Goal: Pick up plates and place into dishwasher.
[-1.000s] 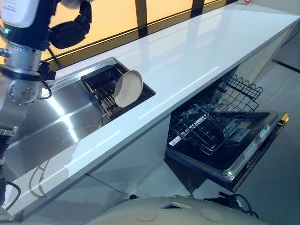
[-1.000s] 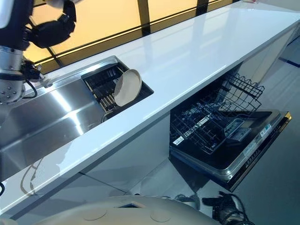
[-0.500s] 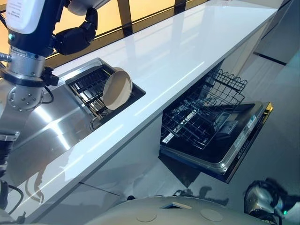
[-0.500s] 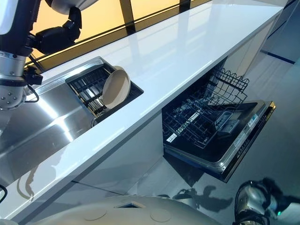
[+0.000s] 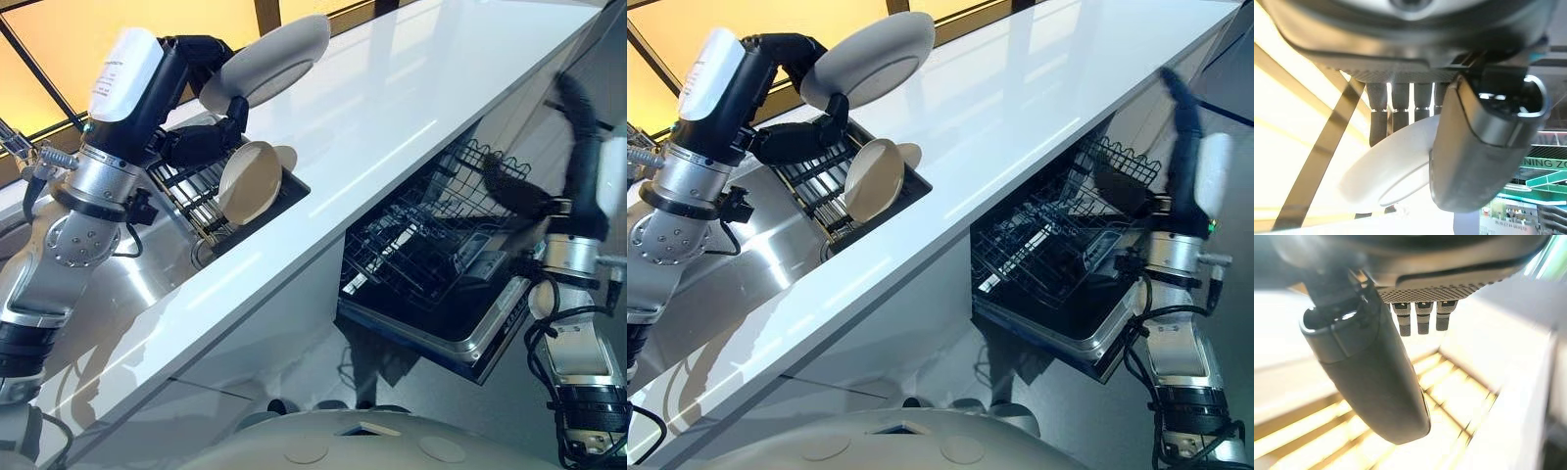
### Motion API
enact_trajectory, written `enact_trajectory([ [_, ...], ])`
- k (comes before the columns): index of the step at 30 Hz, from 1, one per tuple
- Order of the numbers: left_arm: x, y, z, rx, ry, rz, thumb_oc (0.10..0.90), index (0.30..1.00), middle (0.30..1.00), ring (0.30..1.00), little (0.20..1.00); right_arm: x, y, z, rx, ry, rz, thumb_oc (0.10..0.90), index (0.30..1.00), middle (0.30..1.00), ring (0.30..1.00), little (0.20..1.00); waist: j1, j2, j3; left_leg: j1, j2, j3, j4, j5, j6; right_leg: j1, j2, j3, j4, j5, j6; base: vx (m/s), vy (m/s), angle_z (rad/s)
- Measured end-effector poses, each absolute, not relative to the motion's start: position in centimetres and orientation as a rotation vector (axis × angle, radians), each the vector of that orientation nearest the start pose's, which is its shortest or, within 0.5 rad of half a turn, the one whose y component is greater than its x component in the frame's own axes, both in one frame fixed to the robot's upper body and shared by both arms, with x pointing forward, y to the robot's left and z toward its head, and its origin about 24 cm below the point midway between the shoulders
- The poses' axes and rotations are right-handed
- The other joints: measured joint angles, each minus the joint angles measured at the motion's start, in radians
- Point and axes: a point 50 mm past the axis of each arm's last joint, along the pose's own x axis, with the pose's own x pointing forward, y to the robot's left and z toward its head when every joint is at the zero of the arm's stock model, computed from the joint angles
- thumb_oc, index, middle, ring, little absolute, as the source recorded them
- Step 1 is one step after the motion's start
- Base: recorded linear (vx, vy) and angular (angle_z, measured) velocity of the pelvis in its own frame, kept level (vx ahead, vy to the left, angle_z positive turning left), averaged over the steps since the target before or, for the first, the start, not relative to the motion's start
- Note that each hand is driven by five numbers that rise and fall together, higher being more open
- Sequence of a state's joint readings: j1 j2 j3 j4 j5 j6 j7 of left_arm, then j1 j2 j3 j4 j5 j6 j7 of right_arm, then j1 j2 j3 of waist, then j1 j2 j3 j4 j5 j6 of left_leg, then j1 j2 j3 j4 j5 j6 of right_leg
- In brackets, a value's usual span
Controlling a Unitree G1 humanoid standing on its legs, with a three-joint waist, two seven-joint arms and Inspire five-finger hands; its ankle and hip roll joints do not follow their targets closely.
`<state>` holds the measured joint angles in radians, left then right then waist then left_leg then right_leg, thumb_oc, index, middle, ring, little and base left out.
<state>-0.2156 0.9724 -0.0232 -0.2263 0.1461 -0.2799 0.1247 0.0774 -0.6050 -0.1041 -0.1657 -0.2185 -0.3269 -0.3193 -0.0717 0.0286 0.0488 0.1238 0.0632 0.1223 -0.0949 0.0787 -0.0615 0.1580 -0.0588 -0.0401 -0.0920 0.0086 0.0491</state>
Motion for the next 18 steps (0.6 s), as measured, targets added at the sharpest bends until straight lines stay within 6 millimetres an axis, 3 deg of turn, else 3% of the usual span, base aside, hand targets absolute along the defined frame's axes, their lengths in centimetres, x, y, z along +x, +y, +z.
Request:
enact_trajectory([
  [6,25.3,21.2,22.4,1.041,-0.751,-0.171,0.100,0.300,0.300,0.300,0.200,23.5,-20.9,14.8,-0.759,-0.580,0.120,0.800,0.900,0.900,0.900,0.900,0.003,-0.001,0.000,-0.009,0.000,-0.002,0.002,0.001,0.000,-0.008,0.000,-0.002,0.000,0.000,0.000,0.00,0.000,0.00],
  [18,25.6,19.1,22.1,1.067,-0.738,-0.332,0.100,0.300,0.300,0.300,0.200,24.7,-18.9,19.8,-0.642,-0.762,0.195,0.800,0.900,0.900,0.900,0.900,0.025,-0.003,0.001,-0.014,-0.001,-0.006,0.004,0.002,0.000,-0.008,-0.001,-0.016,0.000,0.000,0.000,0.00,-0.002,0.01],
])
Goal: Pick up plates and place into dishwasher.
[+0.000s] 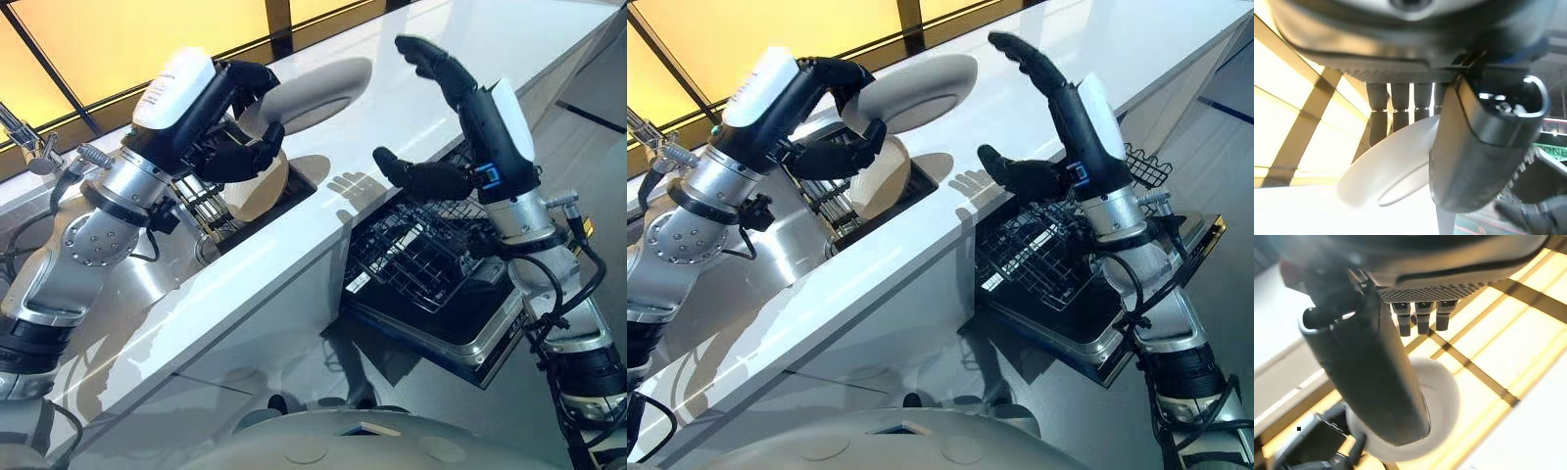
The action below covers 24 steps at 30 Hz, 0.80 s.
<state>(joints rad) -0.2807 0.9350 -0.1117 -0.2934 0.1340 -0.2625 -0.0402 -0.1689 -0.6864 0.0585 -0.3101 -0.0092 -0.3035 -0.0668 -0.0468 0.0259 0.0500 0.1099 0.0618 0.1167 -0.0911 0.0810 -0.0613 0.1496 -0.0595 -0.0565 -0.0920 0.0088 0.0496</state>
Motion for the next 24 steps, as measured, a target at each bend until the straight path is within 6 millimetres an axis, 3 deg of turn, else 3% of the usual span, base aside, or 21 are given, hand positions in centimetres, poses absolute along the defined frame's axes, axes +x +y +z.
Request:
enact_trajectory([
  [6,25.2,17.6,21.6,1.098,-0.728,-0.459,0.100,0.300,0.300,0.300,0.200,25.1,-18.8,20.6,-0.592,-0.757,0.179,0.800,0.900,0.900,0.900,0.900,0.001,-0.002,0.004,-0.001,0.000,-0.005,-0.001,0.001,0.000,0.002,0.000,-0.007,0.000,0.000,0.000,0.00,-0.001,0.01],
  [10,25.3,17.7,21.8,1.164,-0.690,-0.511,0.100,0.300,0.300,0.300,0.200,25.7,-19.1,19.9,-0.542,-0.605,0.297,0.800,0.900,0.900,0.900,0.900,0.001,-0.004,0.006,-0.002,0.000,-0.012,-0.002,0.002,0.000,0.003,0.000,-0.010,0.000,-0.001,0.000,0.00,-0.003,0.01],
  [13,25.3,17.9,21.8,1.226,-0.650,-0.558,0.100,0.300,0.300,0.300,0.200,26.3,-18.8,18.9,-0.550,-0.415,0.482,0.800,0.900,0.900,0.900,0.900,0.000,-0.007,0.009,-0.004,0.000,-0.019,-0.001,0.004,0.000,0.005,0.000,-0.017,0.000,-0.001,0.001,0.01,-0.014,0.06],
  [14,25.3,17.9,21.9,1.247,-0.644,-0.573,0.100,0.300,0.300,0.300,0.200,26.4,-18.4,18.2,-0.562,-0.321,0.580,0.440,0.592,0.592,0.592,0.540,0.000,-0.011,0.016,-0.003,0.000,-0.022,0.000,0.005,-0.001,0.008,0.000,-0.022,0.000,-0.001,0.001,0.01,-0.014,0.15],
  [15,25.4,17.8,22.0,1.261,-0.644,-0.583,0.100,0.300,0.300,0.300,0.200,26.5,-18.1,17.6,-0.577,-0.264,0.637,0.342,0.507,0.507,0.507,0.442,0.000,-0.015,0.024,-0.004,-0.001,-0.027,0.001,0.008,-0.001,0.012,0.000,-0.031,0.000,-0.001,0.001,0.01,-0.012,0.17],
  [17,25.4,17.6,21.7,1.295,-0.625,-0.627,0.100,0.300,0.300,0.300,0.200,26.9,-18.2,17.0,-0.589,-0.182,0.683,0.328,0.495,0.495,0.495,0.428,0.003,-0.020,0.031,-0.004,-0.002,-0.030,0.001,0.010,0.000,0.013,-0.001,-0.036,0.000,-0.001,0.001,0.01,-0.011,0.10],
  [18,25.3,17.4,21.3,1.302,-0.621,-0.652,0.100,0.300,0.300,0.300,0.200,27.1,-18.3,16.7,-0.603,-0.138,0.711,0.119,0.316,0.316,0.316,0.219,0.012,-0.021,0.031,-0.004,-0.003,-0.030,0.001,0.010,0.001,0.013,-0.002,-0.036,0.000,-0.001,0.001,0.00,0.000,0.00],
  [24,24.7,16.5,22.0,1.315,-0.734,-0.681,0.100,0.300,0.300,0.300,0.200,27.3,-18.9,17.2,-0.626,-0.097,0.759,0.100,0.300,0.300,0.300,0.200,0.030,-0.031,0.037,-0.005,-0.011,-0.040,0.001,0.013,0.004,0.018,-0.008,-0.042,0.000,-0.003,0.003,0.01,-0.013,0.05],
])
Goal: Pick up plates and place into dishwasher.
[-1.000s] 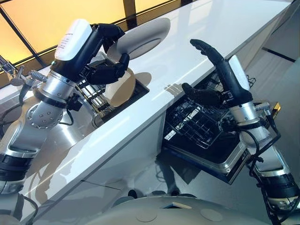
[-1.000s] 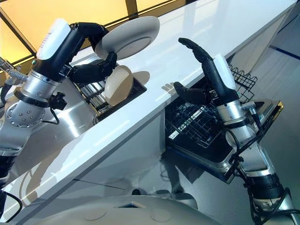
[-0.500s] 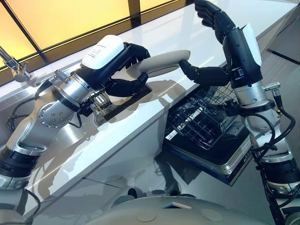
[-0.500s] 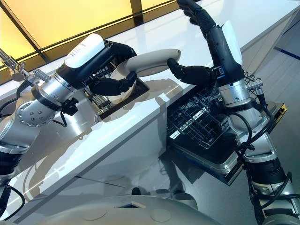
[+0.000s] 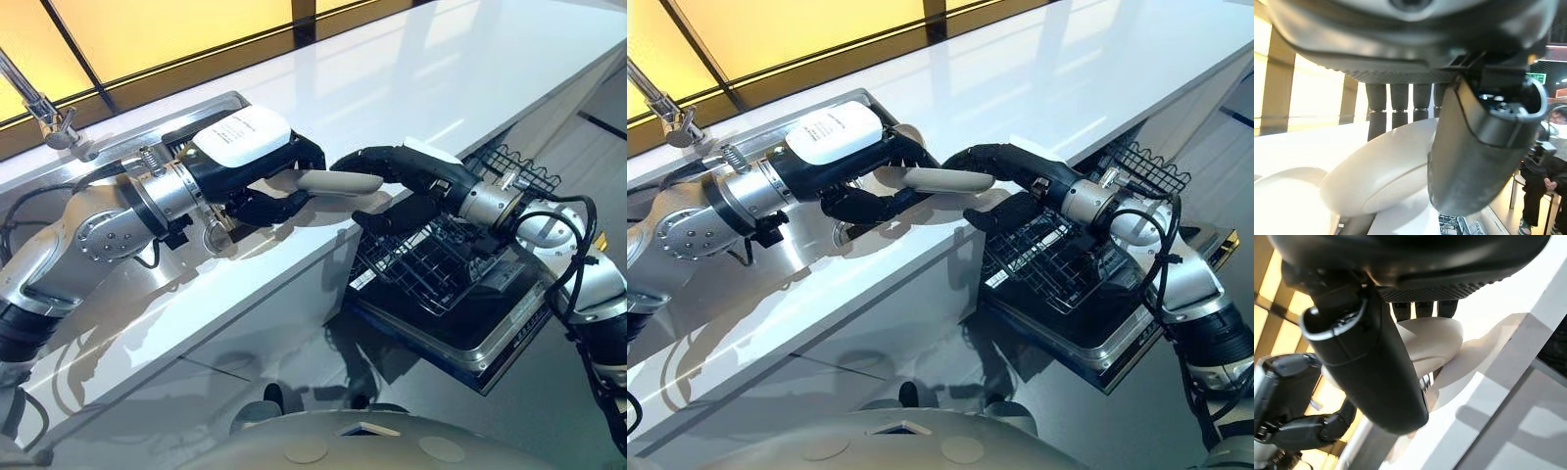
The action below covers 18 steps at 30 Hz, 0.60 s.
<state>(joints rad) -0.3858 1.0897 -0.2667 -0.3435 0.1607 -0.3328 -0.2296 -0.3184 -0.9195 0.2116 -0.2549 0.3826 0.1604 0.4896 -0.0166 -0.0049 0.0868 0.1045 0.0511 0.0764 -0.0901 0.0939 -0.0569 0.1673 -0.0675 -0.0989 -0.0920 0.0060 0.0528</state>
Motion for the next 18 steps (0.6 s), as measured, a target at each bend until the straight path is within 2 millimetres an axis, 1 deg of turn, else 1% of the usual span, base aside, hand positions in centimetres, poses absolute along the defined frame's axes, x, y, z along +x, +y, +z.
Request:
enact_trajectory([
  [6,24.8,16.4,22.1,1.268,-0.760,-0.636,0.100,0.300,0.300,0.300,0.200,27.4,-19.2,18.1,-0.635,-0.149,0.730,0.100,0.300,0.300,0.300,0.200,0.001,-0.001,0.001,0.000,-0.001,-0.002,0.000,0.001,0.001,0.001,-0.001,-0.001,0.000,0.000,0.000,0.00,-0.002,0.01],
  [12,24.7,16.9,22.4,1.260,-0.770,-0.595,0.100,0.300,0.300,0.300,0.200,27.4,-18.9,18.1,-0.599,-0.199,0.692,0.100,0.300,0.300,0.300,0.200,-0.005,-0.001,0.001,0.002,-0.001,0.000,0.000,0.001,0.001,0.002,-0.001,0.000,0.000,0.000,0.000,0.00,0.000,0.00],
  [13,24.7,17.0,22.4,1.258,-0.772,-0.589,0.633,0.756,0.756,0.756,0.733,27.4,-18.9,18.1,-0.594,-0.209,0.685,0.100,0.300,0.300,0.300,0.200,-0.006,-0.001,0.001,0.003,-0.001,0.000,0.000,0.001,0.001,0.002,-0.001,0.000,0.000,0.000,0.000,0.00,0.000,0.00],
  [14,24.7,17.0,22.5,1.253,-0.776,-0.582,0.800,0.900,0.900,0.900,0.900,27.4,-18.8,18.1,-0.591,-0.222,0.676,0.100,0.300,0.300,0.300,0.200,-0.006,-0.001,0.001,0.003,-0.001,0.000,0.000,0.001,0.001,0.002,-0.001,0.000,0.000,0.000,0.000,0.00,0.000,0.00],
  [18,24.7,17.6,22.7,1.187,-0.787,-0.513,0.800,0.900,0.900,0.900,0.900,27.2,-18.5,17.7,-0.502,-0.301,0.605,0.100,0.300,0.300,0.300,0.200,-0.006,-0.001,0.001,0.004,0.000,0.000,0.000,0.001,0.001,0.003,-0.001,0.002,0.000,0.000,0.000,0.00,0.000,0.00],
])
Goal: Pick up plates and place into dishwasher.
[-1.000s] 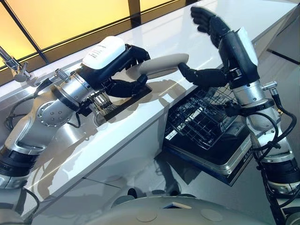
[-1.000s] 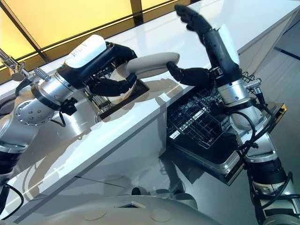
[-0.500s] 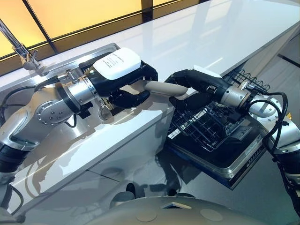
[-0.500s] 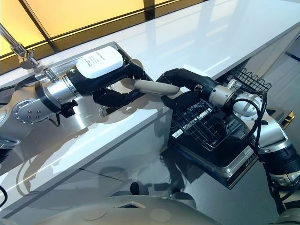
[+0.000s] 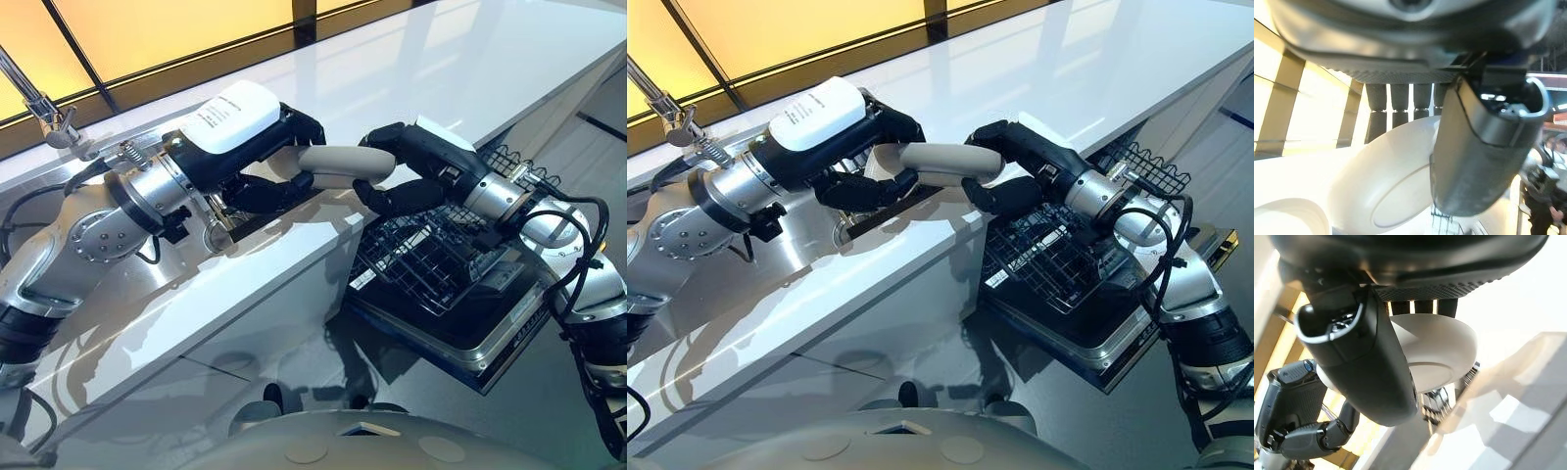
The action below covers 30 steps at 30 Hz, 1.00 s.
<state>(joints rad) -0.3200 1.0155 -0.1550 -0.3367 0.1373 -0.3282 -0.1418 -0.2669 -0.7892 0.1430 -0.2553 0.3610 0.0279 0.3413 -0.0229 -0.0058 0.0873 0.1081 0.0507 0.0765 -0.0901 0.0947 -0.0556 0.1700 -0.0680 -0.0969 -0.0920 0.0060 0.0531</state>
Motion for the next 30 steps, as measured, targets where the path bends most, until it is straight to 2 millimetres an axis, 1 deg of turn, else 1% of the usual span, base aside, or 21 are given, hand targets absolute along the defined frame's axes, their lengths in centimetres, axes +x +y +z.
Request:
enact_trajectory([
  [3,24.6,18.2,22.7,1.103,-0.791,-0.450,0.800,0.900,0.900,0.900,0.900,26.9,-18.3,17.6,-0.416,-0.379,0.535,0.100,0.300,0.300,0.300,0.200,0.000,0.000,0.000,0.001,0.000,0.000,0.000,0.000,0.000,0.001,0.000,0.000,0.000,0.000,0.000,0.04,-0.009,0.00],
  [5,24.6,18.6,22.6,1.079,-0.791,-0.415,0.800,0.900,0.900,0.900,0.900,26.8,-18.6,17.6,-0.368,-0.409,0.473,0.100,0.300,0.300,0.300,0.200,0.002,0.001,0.000,0.001,0.000,-0.001,0.000,0.000,0.000,0.001,0.000,0.000,0.000,0.000,0.000,0.02,-0.003,0.00],
  [8,24.7,20.6,22.0,1.052,-0.739,-0.310,0.800,0.900,0.900,0.900,0.900,26.4,-21.2,17.4,-0.299,-0.445,0.262,0.100,0.300,0.300,0.300,0.200,0.012,0.002,0.000,0.001,-0.001,-0.001,0.000,0.000,0.001,0.001,0.000,0.000,0.000,0.000,0.000,0.03,-0.005,0.00],
  [9,24.7,22.0,21.7,1.047,-0.700,-0.249,0.800,0.900,0.900,0.900,0.900,26.3,-23.3,17.2,-0.272,-0.445,0.126,0.100,0.300,0.300,0.300,0.200,0.017,0.003,0.000,0.001,-0.001,-0.001,0.000,0.000,0.001,0.002,-0.001,0.000,0.000,0.000,0.000,0.07,-0.008,0.01],
  [11,24.6,24.1,21.1,1.033,-0.633,-0.164,0.800,0.900,0.900,0.900,0.900,25.9,-26.4,16.8,-0.259,-0.422,-0.062,0.100,0.300,0.300,0.300,0.200,0.020,0.004,0.000,0.001,-0.002,-0.002,0.000,-0.001,0.001,0.002,-0.002,0.000,0.000,-0.001,0.001,0.03,-0.014,0.01],
  [12,24.5,25.8,20.5,1.017,-0.566,-0.100,0.800,0.900,0.900,0.900,0.900,25.3,-28.9,16.2,-0.274,-0.392,-0.210,0.100,0.300,0.300,0.300,0.200,0.023,0.006,0.001,0.001,-0.002,-0.002,-0.001,-0.001,0.002,0.002,-0.002,-0.001,-0.001,-0.002,0.002,0.04,-0.029,0.01],
  [13,24.4,26.5,20.2,1.010,-0.542,-0.076,0.800,0.900,0.900,0.900,0.900,25.1,-29.6,16.0,-0.285,-0.382,-0.254,0.100,0.300,0.300,0.300,0.200,0.021,0.007,0.001,0.001,-0.002,-0.002,-0.003,-0.001,0.002,0.002,-0.002,-0.001,0.000,-0.002,0.002,0.07,-0.032,0.00],
  [14,24.2,27.7,19.7,0.995,-0.493,-0.031,0.800,0.900,0.900,0.900,0.900,24.6,-31.2,15.3,-0.310,-0.348,-0.348,0.100,0.300,0.300,0.300,0.200,0.021,0.010,0.001,0.001,-0.002,-0.002,-0.002,-0.001,0.002,0.002,-0.002,-0.001,0.000,-0.002,0.002,0.03,-0.033,0.00],
  [17,23.9,30.2,18.5,0.957,-0.392,0.051,0.800,0.900,0.900,0.900,0.900,23.1,-34.4,13.1,-0.354,-0.242,-0.542,0.100,0.300,0.300,0.300,0.200,0.020,0.015,0.000,0.000,-0.002,-0.003,-0.002,-0.001,0.002,0.002,-0.002,-0.002,0.000,-0.002,0.002,0.05,-0.048,0.00],
  [19,23.7,30.8,18.3,0.934,-0.374,0.075,0.800,0.900,0.900,0.900,0.900,22.6,-35.3,11.9,-0.374,-0.188,-0.610,0.100,0.300,0.300,0.300,0.200,0.019,0.015,0.000,0.001,-0.002,-0.004,-0.002,-0.001,0.002,0.003,-0.002,-0.003,0.000,-0.002,0.002,0.07,-0.062,0.00],
  [25,23.8,31.1,18.2,0.904,-0.369,0.087,0.800,0.900,0.900,0.900,0.900,21.5,-37.2,9.5,-0.444,-0.053,-0.784,0.100,0.300,0.300,0.300,0.200,0.020,0.021,-0.003,0.003,-0.003,-0.017,-0.003,-0.001,0.003,0.012,-0.004,-0.021,0.000,-0.003,0.003,0.08,-0.084,0.07],
  [28,23.8,31.6,17.8,0.887,-0.339,0.109,0.800,0.900,0.900,0.900,0.900,20.5,-38.7,7.5,-0.503,0.082,-0.869,0.100,0.300,0.300,0.300,0.200,0.026,0.032,-0.003,0.002,-0.005,-0.033,-0.003,0.001,0.004,0.018,-0.005,-0.030,0.000,-0.004,0.004,0.07,-0.086,0.10],
  [30,23.8,31.8,17.7,0.880,-0.328,0.117,0.800,0.900,0.900,0.900,0.900,20.0,-39.4,6.7,-0.532,0.150,-0.889,0.100,0.300,0.300,0.300,0.200,0.024,0.039,0.001,0.002,-0.007,-0.044,-0.003,0.004,0.005,0.024,-0.006,-0.042,0.000,-0.004,0.005,0.07,-0.107,0.19],
])
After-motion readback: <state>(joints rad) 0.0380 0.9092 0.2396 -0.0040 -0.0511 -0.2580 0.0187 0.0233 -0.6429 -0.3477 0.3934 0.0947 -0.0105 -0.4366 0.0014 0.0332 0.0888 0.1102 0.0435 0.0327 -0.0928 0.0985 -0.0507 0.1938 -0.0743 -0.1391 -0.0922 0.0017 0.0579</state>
